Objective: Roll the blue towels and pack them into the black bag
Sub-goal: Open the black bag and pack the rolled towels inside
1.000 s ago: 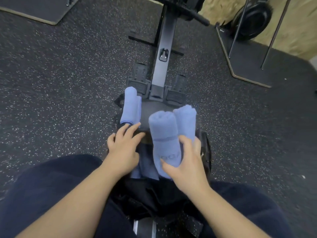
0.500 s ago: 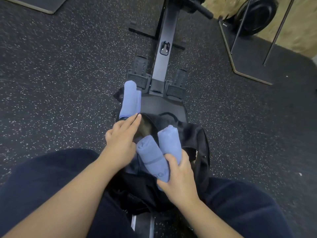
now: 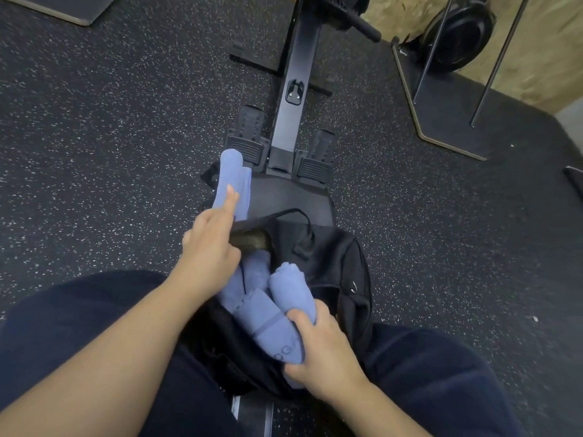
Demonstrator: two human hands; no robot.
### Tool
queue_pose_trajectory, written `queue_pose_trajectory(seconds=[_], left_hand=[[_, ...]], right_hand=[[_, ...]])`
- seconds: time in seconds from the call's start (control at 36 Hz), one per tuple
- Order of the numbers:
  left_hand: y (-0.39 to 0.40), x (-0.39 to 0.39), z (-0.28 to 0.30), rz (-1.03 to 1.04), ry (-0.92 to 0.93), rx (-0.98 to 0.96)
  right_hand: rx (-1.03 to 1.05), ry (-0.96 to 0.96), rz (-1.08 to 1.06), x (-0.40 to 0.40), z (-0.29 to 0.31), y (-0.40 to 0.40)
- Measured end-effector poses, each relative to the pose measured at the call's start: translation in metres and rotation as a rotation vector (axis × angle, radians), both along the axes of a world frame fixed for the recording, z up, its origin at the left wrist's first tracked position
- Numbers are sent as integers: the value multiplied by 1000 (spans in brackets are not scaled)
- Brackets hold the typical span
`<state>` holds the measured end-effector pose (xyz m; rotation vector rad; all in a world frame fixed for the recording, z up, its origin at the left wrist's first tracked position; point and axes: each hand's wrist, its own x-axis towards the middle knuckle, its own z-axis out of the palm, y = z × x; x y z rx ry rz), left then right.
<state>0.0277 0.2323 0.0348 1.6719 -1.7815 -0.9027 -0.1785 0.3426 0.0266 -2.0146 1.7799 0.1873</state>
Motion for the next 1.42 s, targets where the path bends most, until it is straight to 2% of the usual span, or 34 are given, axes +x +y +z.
queue_pose_trajectory(seconds=[0.11, 0.25, 0.36, 0.42, 0.47, 0.56, 0.72, 0.86, 0.94, 1.03, 1.19, 1.42], left_hand=[[11, -4, 7, -127, -96, -103], [24, 2, -4, -182, -144, -259], [34, -3, -16, -199, -316, -272], [40, -6, -21, -232, -503, -203], [47, -13, -18, -328, -689, -31], [51, -22, -12, -434, -814, 141], [57, -25, -13, -540, -839, 214], [61, -28, -10, -626, -849, 184], [58, -25, -18, -586, -803, -1], [48, -23, -32, -462, -758, -183], [29, -29, -41, -302, -712, -233], [-11, -41, -38, -356, -770, -222]], right_hand=[[47, 17, -46, -4, 1, 0], [59, 16, -117, -8, 2, -8], [45, 49, -189, -14, 2, -18], [17, 73, -240, -17, 4, -25], [-21, 104, -299, -19, 6, -33], [-94, 128, -358, -19, 8, -44], [-116, 97, -447, -17, 2, -62], [-141, 79, -501, -5, -9, -65], [-151, 93, -502, 3, -16, -59], [-151, 113, -490, 7, -25, -51], [-68, 140, -418, 9, -37, -35], [-39, 136, -379, 10, -39, -27]])
